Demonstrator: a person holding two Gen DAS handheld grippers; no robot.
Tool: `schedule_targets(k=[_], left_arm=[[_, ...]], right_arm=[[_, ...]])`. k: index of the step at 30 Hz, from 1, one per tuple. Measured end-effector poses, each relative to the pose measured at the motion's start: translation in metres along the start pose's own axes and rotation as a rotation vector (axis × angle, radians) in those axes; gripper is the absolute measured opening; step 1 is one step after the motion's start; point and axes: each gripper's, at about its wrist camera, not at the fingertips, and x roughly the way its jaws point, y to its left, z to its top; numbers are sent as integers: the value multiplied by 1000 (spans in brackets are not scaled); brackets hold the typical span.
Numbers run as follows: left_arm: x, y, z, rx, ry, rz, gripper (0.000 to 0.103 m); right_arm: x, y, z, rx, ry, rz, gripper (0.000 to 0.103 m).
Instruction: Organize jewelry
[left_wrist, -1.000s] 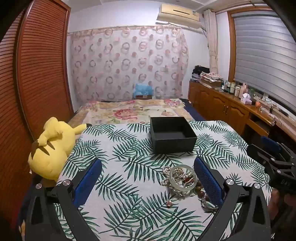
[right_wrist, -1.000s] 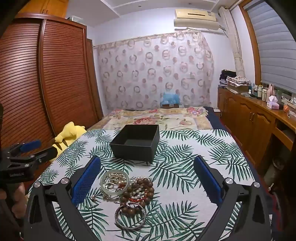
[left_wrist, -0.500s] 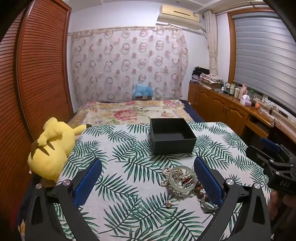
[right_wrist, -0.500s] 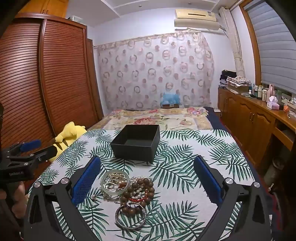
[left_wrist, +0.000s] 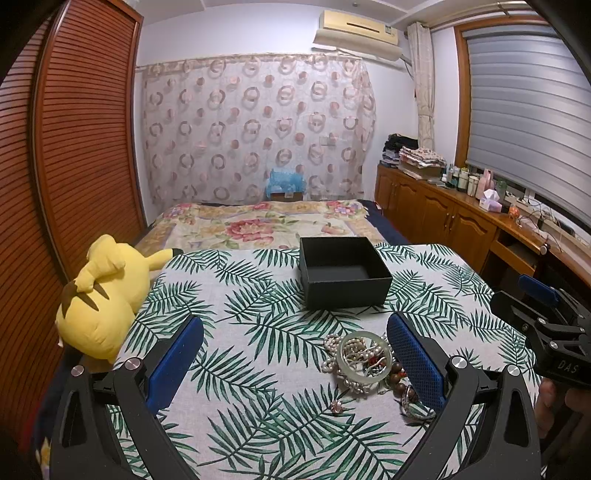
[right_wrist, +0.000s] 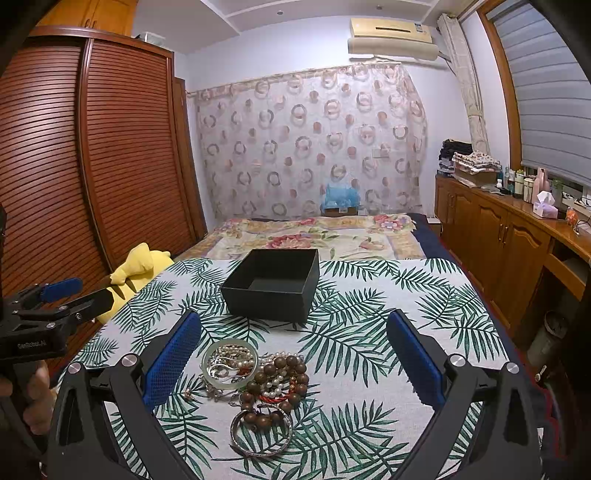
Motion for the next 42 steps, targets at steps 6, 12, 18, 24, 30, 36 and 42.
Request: schedule_targets(k=[6,12,18,24,30,36,42], left_arm=[[0,0,0,0,-1,-1,96],[0,0,0,0,0,-1,96],[0,0,0,0,-1,-1,96],[0,0,-1,0,-1,-1,96],[-3,0,2,-1,-1,-2,96],[-3,0,3,0,-2,-1,96],[-3,-1,3,0,-1,-1,96]], right_arm=[[-1,1,0,-1,0,2,101],[-1,0,1,-1,-4,1,101],[-1,1,1,-2,-4,3,101],[-2,1,1,-1,-3,2,101],[-2,1,0,-1,-5,1,101],[-2,0,0,-1,-6,2,101],[-7,4,3,-1,-7,1,101]])
